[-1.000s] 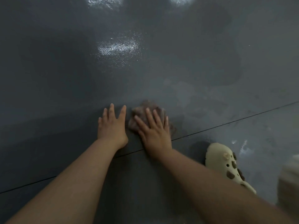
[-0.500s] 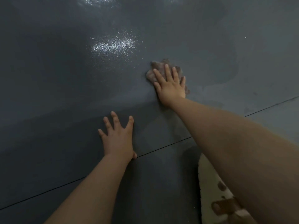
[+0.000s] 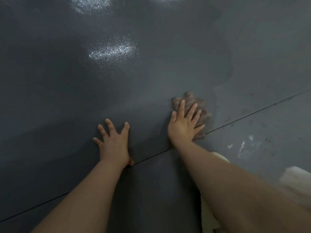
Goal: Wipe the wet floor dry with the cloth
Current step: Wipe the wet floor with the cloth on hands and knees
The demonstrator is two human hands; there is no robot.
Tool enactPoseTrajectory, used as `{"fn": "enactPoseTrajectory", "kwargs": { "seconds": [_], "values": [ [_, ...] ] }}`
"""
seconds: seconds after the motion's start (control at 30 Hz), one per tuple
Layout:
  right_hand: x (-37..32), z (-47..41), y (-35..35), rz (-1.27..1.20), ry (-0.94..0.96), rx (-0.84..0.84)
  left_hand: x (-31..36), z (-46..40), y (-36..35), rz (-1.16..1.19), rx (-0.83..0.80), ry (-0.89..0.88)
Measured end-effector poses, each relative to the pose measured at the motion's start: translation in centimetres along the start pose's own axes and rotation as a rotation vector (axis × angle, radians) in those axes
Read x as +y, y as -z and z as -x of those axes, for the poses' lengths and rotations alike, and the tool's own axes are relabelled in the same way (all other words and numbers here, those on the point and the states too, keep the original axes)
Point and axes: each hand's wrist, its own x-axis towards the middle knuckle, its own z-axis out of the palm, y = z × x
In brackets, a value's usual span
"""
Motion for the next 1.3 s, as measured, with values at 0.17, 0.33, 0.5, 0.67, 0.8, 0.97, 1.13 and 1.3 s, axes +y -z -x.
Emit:
{"fn": "enactPoseTrajectory", "kwargs": {
  "seconds": [0.17,0.33,0.5,0.67,0.8,0.97,1.13,1.3],
  "values": [
    [-2.2,6.7,-2.5,0.116,0.291,-0.161,-0.1,0.0,0.0,0.019,0.006,0.001],
    [-1.4,1.7,-1.0,0.238,0.540,-0.126,-0.3,-0.1,0.0,0.010,-0.009,0.014],
    [-1.5,-5.8,2.0,0.272,0.523,-0.115,-0.2,-0.3,0.0,-0.010,-0.007,0.015],
    [1.1,-10.4,4.5,0.267,0.349,-0.069,-0.2,-0.4,-0.1,-0.007,-0.007,0.013],
    [4.9,-11.7,5.7,0.186,0.155,-0.042,-0.2,-0.5,0.0,0.014,-0.012,0.008],
    [7.8,-8.0,4.4,0.006,-0.136,0.054,-0.1,-0.6,0.1,0.016,-0.010,0.017],
    [6.2,-0.4,0.9,-0.054,-0.371,0.083,0.0,-0.6,0.0,0.014,0.005,0.009],
    [2.1,7.9,-4.0,0.041,0.010,0.098,0.1,-0.6,-0.1,0.006,0.014,0.011]
  ]
}}
